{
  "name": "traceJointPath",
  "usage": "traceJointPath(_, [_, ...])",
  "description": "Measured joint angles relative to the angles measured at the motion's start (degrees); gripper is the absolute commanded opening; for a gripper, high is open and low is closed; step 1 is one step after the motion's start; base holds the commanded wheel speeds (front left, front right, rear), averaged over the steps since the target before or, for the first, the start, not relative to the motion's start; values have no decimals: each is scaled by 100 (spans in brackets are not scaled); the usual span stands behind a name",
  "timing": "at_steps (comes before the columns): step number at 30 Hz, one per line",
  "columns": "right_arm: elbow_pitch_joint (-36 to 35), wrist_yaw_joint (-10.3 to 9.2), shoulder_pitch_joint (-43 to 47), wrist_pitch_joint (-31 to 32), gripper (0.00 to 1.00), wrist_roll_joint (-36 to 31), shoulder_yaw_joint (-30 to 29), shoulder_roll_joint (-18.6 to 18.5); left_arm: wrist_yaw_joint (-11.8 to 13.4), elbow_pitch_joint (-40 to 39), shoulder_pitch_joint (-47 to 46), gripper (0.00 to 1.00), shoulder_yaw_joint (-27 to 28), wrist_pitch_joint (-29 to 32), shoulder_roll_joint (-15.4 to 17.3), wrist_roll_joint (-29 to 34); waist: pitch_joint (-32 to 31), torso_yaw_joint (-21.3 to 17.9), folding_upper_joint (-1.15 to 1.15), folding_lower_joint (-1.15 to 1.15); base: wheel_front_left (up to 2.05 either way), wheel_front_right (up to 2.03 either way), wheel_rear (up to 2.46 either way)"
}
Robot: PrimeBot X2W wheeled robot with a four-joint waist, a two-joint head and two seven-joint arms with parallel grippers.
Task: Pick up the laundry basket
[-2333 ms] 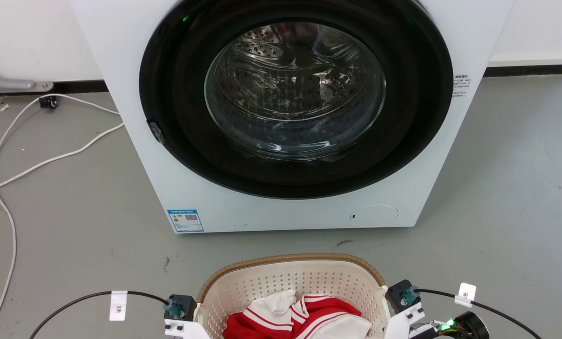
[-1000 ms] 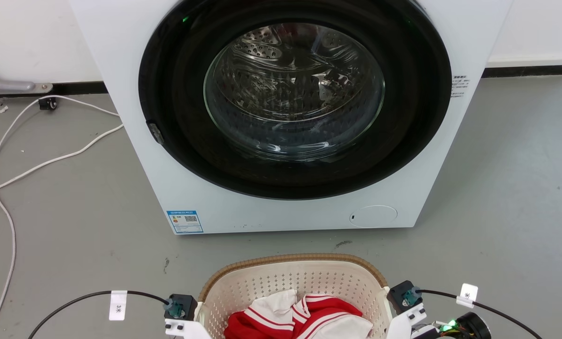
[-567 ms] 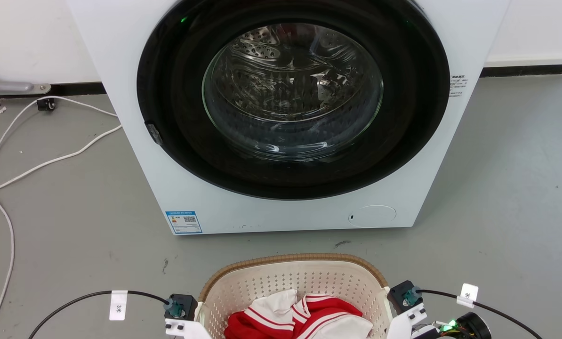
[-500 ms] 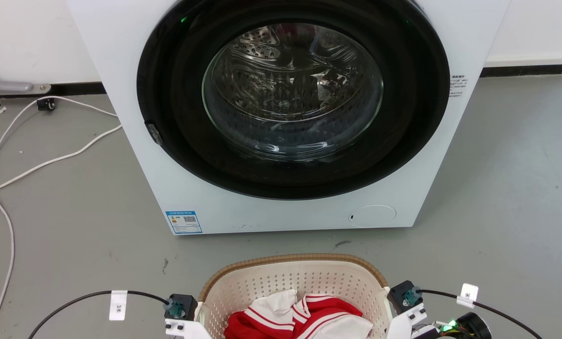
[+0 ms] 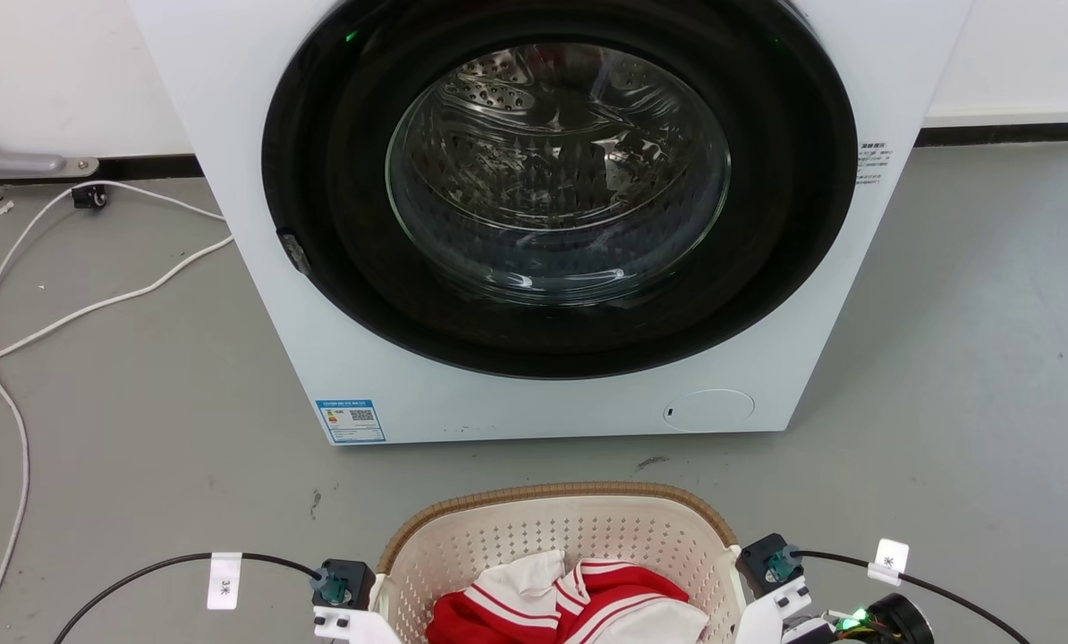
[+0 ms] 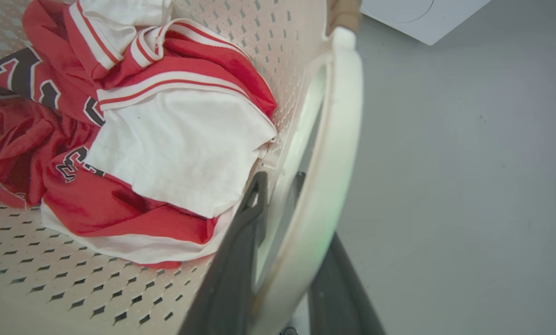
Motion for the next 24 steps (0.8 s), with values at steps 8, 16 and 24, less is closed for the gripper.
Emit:
traceJointPath(8, [0,1,0,0,0,19,7,0,0,0,-1,0,-30,-2,11,-36,17,3,0,0,0,0,0])
traceJointPath(16, [0,1,-1,0,0,25,12,1,0,-1,-10,0,-65,-7,14,-56,36,8,0,0,0,0,0])
traceJointPath(24, [0,1,-1,1,0,33,18,0,0,-1,-15,0,-98,-5,19,-97,38,11,0,0,0,0,0])
